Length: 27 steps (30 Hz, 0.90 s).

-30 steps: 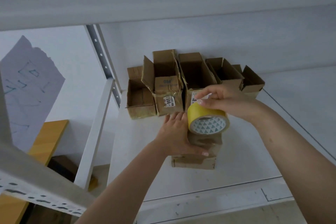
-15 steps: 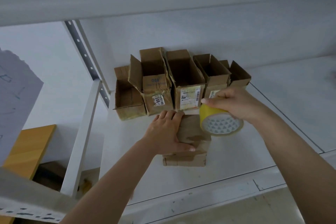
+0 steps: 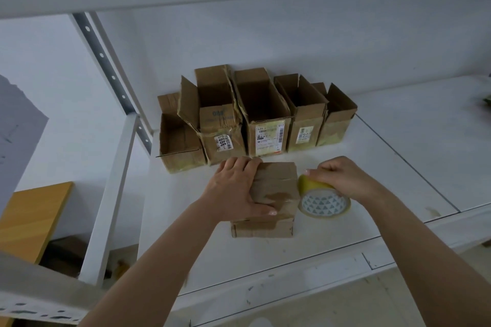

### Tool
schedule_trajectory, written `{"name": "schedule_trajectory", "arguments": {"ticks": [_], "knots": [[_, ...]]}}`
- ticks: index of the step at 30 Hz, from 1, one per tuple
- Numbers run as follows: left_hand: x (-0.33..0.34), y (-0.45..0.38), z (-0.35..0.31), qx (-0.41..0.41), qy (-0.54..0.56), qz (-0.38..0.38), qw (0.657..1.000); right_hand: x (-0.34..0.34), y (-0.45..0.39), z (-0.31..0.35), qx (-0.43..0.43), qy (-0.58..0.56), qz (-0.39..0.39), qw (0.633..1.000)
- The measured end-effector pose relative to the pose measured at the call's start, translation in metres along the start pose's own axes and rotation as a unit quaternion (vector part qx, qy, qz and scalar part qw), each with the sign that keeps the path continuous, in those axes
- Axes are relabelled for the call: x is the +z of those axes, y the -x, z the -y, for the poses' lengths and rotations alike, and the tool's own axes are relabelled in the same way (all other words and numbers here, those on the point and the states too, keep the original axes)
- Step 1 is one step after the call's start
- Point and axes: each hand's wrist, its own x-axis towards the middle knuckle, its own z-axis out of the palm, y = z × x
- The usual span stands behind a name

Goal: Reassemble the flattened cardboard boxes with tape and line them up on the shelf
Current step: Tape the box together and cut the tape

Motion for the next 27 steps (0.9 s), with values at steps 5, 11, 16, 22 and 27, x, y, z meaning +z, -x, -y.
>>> {"name": "schedule_trajectory", "arguments": {"ticks": [5, 11, 16, 22, 27], "knots": [[-0.009, -0.005, -0.015, 0.028, -0.120, 0.041, 0.991, 0.004, 0.002, 0.004, 0.004, -0.012, -0.009, 1.000], [0.010, 0.001, -0.035, 0.054, -0.107, 0.064, 0.991, 0.019, 0.006, 0.010, 0.000, -0.015, 0.002, 1.000], [-0.010, 0.020, -0.019, 0.013, 0.309, -0.083, 0.947, 0.022, 0.006, 0.012, -0.016, -0.018, 0.000, 1.000], [0.001, 0.071, 0.041, -0.361, 0.210, -0.214, 0.883, 0.028, 0.005, 0.007, -0.029, -0.038, -0.005, 0.999], [0.045, 0.109, 0.036, -0.471, 0.066, 0.106, 0.873, 0.033, 0.003, 0.005, -0.034, -0.025, 0.012, 0.999]]}}
